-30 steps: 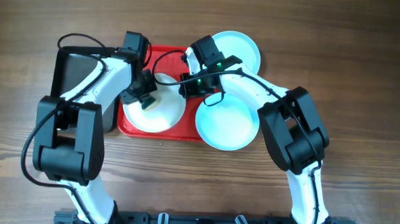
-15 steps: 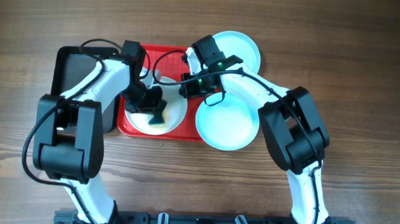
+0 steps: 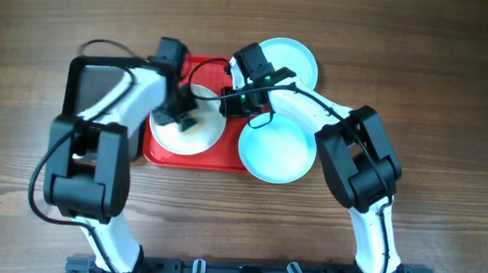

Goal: Clean dirty plates on tray and stack at the side
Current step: 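Scrub the white plate with the sponge while the right gripper holds it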

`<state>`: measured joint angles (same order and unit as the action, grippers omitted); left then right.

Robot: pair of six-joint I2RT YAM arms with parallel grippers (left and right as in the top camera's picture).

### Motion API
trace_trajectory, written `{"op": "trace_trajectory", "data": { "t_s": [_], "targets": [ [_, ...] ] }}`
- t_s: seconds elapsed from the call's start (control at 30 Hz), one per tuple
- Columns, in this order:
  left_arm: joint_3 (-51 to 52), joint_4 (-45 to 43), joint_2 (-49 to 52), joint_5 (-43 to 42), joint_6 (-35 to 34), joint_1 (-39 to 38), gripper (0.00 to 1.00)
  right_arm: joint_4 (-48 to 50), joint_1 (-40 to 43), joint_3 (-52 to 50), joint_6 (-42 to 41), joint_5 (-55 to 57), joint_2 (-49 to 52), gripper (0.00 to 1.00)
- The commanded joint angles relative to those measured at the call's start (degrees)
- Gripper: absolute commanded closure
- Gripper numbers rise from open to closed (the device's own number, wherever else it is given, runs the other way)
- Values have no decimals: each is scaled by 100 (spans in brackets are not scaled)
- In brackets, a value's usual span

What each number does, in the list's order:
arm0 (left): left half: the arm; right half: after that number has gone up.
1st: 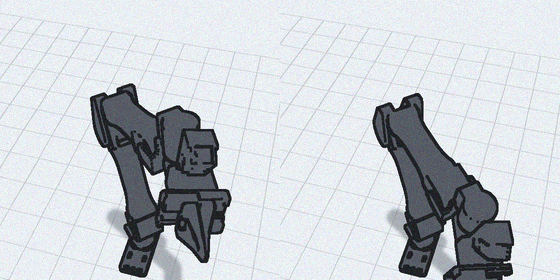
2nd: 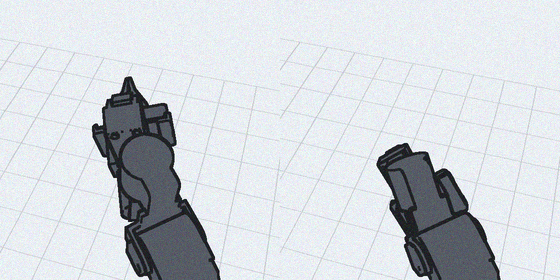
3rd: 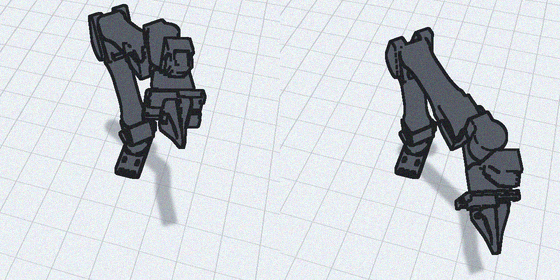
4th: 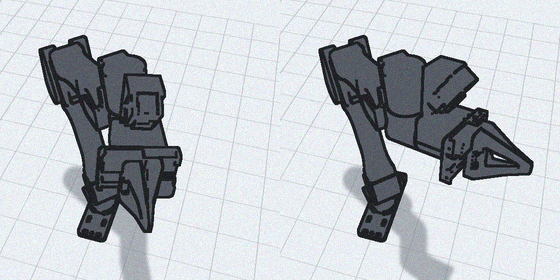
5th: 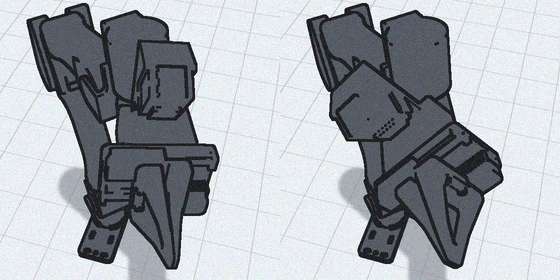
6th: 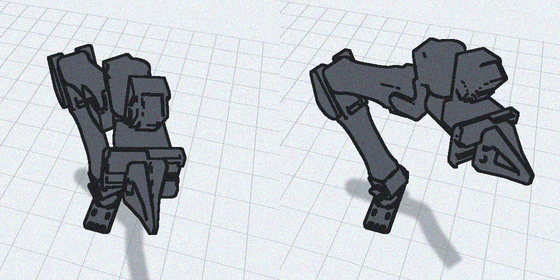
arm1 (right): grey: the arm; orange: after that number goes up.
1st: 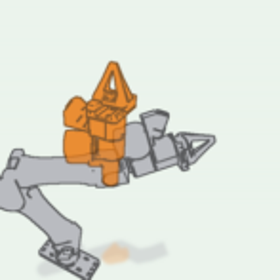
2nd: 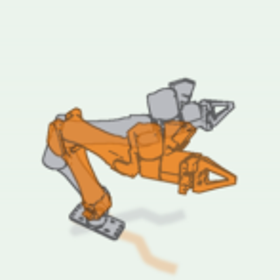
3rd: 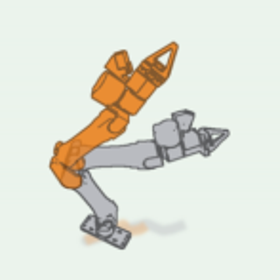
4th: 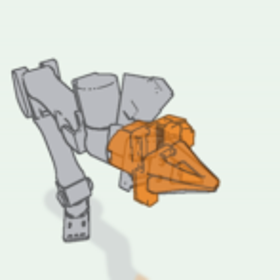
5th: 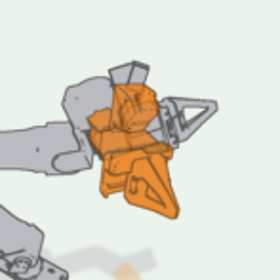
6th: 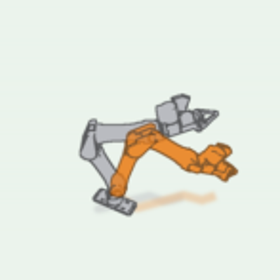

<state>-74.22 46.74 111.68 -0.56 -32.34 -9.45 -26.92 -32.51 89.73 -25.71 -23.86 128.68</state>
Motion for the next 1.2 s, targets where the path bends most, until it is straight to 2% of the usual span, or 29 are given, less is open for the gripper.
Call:
{"op": "trace_trajectory", "data": {
  "t_s": [0.0, 0.13, 0.23, 0.33, 0.4, 0.53, 0.63, 0.8, 0.83, 0.93, 1.17],
  "targets": [
    [-433, 809, 179, 946, -911, 555, 96, -105, 33, -61, -1097, 1318, 219, 96],
    [-649, 1749, 177, 365, -909, 603, 96, -205, 35, -61, -1377, 1550, 219, 96],
    [-647, 2105, 179, 186, -903, 542, 96, -151, 33, -59, -1047, 1233, 219, 96],
    [-643, 2024, 179, 186, -839, 507, 96, -31, 35, 22, -254, 715, 214, 71],
    [-643, 1926, 179, 184, -839, 511, 96, -129, 35, 256, 334, 682, 214, 61],
    [-643, 1823, 179, 186, -839, 507, 96, -131, 35, 599, 1440, 730, 214, 59],
    [-643, 1821, 179, 186, -839, 507, 96, 13, 35, 640, 2221, 745, 216, 59],
    [-643, 1816, 179, 186, -841, 507, 96, 105, -92, 638, 2791, 734, 227, 59],
    [-643, 1816, 179, 186, -841, 507, 96, 160, -114, 638, 2789, 726, 227, 61],
    [-643, 1814, 179, 186, -841, 507, 96, 310, -195, 638, 2529, 728, 227, 82],
    [-643, 1814, 179, 186, -841, 507, 96, 258, -212, 625, 1628, 848, 400, 96]
  ]
}}
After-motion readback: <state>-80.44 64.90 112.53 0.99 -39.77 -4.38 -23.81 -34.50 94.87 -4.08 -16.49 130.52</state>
